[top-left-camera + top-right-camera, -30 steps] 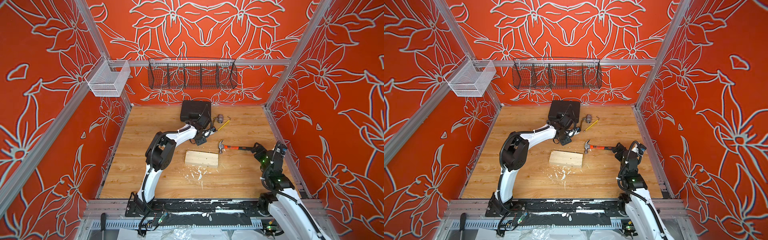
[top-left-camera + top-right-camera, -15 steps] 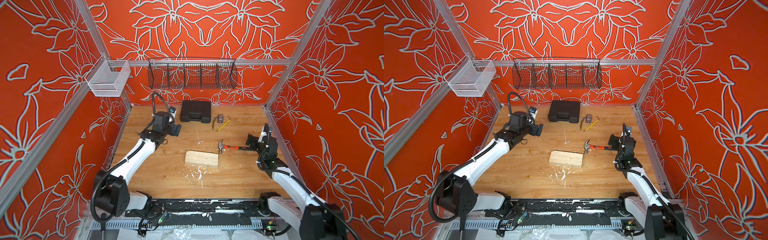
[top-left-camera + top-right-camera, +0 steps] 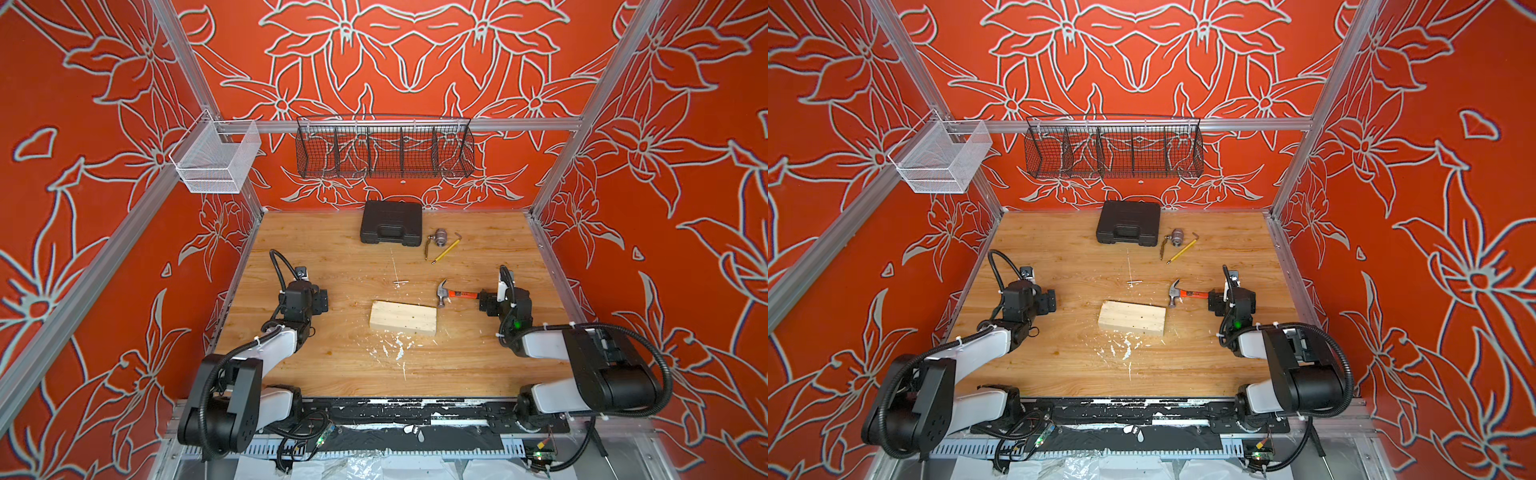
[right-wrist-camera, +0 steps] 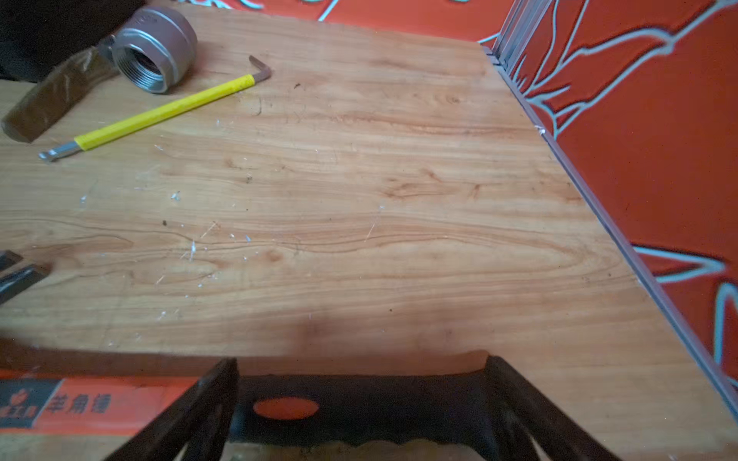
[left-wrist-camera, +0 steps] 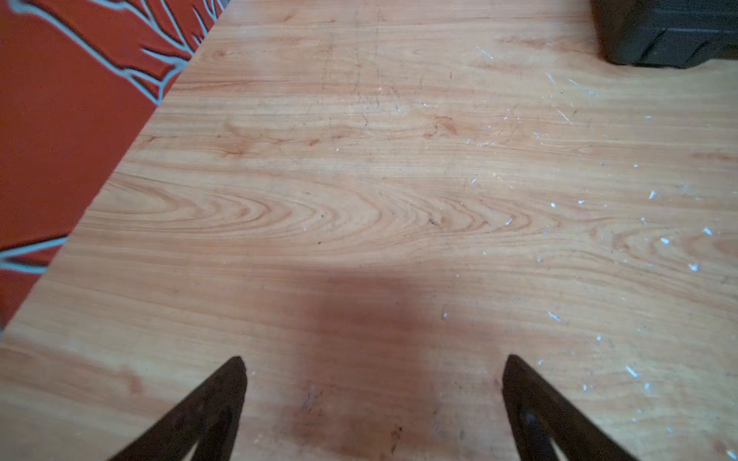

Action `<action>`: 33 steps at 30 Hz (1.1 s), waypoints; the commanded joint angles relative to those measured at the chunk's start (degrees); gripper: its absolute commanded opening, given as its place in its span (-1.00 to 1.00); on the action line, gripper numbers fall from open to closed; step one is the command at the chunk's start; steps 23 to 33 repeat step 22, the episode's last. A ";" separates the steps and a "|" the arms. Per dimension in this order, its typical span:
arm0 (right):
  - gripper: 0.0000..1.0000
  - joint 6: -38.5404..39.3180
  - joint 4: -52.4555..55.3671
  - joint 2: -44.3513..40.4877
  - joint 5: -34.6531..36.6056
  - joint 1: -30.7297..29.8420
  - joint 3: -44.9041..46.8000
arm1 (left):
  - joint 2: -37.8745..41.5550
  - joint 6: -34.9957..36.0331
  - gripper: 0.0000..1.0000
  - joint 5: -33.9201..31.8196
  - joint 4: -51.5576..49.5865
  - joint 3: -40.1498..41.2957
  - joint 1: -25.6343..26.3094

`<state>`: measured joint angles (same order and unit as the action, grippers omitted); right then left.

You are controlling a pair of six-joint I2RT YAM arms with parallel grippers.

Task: Use a claw hammer to pull out a nail
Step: Reset both arms

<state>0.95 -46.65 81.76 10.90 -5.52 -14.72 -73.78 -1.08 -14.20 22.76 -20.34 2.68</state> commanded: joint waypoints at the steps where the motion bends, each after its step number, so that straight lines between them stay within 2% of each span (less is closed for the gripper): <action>1: 0.95 1.97 -5.36 -0.36 0.05 -0.45 -1.15 | -3.12 -0.27 0.95 4.18 5.31 -2.91 -0.89; 2: 0.95 1.50 -1.80 -1.58 -0.09 -0.46 -1.89 | -3.53 -0.51 0.95 6.45 6.15 -2.91 -2.19; 4: 0.95 1.69 -5.77 0.27 0.32 -0.35 -1.36 | -3.13 -1.31 0.94 5.43 5.77 -2.73 -2.42; 7: 0.95 0.90 -0.51 -0.93 0.56 -0.15 -2.81 | -3.24 -1.21 0.94 5.49 5.78 -2.83 -2.37; 9: 0.95 0.98 -2.96 0.10 0.70 -0.11 -2.51 | -3.07 -1.16 0.94 5.40 6.00 -2.62 -2.29; 15: 0.95 0.28 1.01 -0.54 -1.43 1.03 -4.00 | -3.61 -1.07 0.94 5.93 5.13 -3.37 -2.37; 33: 0.95 0.24 0.78 -0.46 -1.66 1.27 -3.90 | -3.29 -1.12 0.94 6.90 5.33 -3.02 -2.79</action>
